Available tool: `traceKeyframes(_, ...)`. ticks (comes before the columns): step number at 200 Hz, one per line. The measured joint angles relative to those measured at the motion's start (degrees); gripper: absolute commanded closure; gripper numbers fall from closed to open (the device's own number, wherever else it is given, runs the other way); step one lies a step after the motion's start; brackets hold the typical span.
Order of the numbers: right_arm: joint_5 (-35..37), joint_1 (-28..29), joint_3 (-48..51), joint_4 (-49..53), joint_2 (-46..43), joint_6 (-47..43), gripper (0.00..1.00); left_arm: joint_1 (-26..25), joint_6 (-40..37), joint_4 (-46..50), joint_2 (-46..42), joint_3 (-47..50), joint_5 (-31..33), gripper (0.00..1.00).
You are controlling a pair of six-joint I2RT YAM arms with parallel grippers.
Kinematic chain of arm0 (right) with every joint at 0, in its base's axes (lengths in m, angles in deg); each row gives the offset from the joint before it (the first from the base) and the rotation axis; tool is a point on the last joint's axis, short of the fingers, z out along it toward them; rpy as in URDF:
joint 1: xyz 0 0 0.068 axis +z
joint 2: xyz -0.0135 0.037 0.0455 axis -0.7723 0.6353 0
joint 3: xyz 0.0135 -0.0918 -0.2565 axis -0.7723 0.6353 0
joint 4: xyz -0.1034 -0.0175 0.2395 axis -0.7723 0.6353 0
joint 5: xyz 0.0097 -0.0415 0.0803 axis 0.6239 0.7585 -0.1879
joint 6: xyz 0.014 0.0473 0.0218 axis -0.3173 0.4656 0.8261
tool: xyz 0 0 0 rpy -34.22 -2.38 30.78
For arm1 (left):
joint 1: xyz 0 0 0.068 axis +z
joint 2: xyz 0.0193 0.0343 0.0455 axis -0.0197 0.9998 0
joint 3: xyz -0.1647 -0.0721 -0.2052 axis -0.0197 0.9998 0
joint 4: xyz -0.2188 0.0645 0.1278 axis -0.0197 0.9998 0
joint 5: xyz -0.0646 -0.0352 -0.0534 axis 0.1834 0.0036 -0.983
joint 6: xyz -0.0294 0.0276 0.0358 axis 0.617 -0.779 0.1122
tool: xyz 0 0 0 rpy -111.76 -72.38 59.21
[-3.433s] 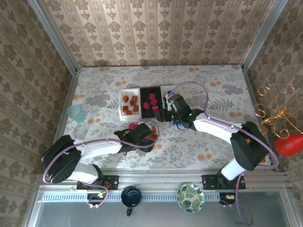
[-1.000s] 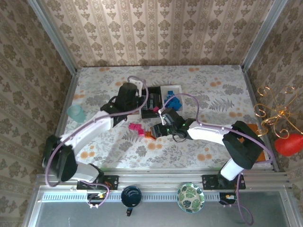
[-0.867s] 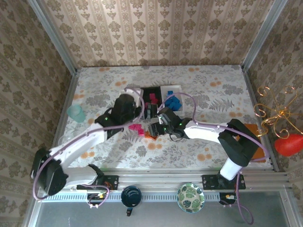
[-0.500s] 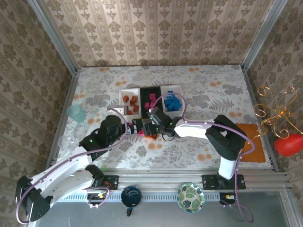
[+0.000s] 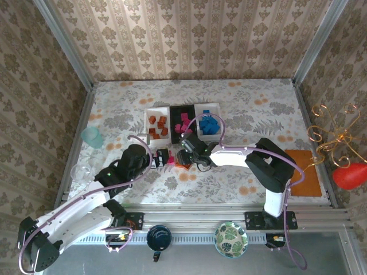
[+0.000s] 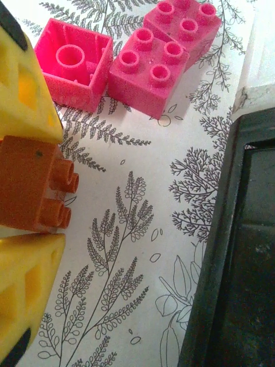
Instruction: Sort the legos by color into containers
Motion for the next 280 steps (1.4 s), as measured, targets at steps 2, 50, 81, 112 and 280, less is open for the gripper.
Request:
traceKeyframes(2, 0.00, 0.00, 0.00, -0.07, 0.00, 0.02, 0.61, 0.00, 0.00, 0.07, -0.04, 0.00, 0.04, 0.00)
traceKeyframes(50, -0.76, -0.59, 1.51, 0.13, -4.63, -2.54, 0.68, 0.00, 0.17, 2.40, -3.87, 0.50, 2.08, 0.00)
traceKeyframes(81, -3.82, -1.36, -0.90, 0.94, -9.86, -5.46, 0.69, 0.00, 0.83, 5.03, -6.71, 1.42, 3.69, 0.00)
traceKeyframes(112, -6.60, -1.57, -10.69, 1.40, -7.26, -7.43, 0.69, 0.00, 1.66, 7.69, -9.25, 2.99, 4.68, 0.00)
traceKeyframes(280, -11.15, -5.42, -39.04, 3.50, 17.18, -7.50, 0.36, 0.02, 3.87, 11.87, -11.39, 4.63, 4.11, 0.00)
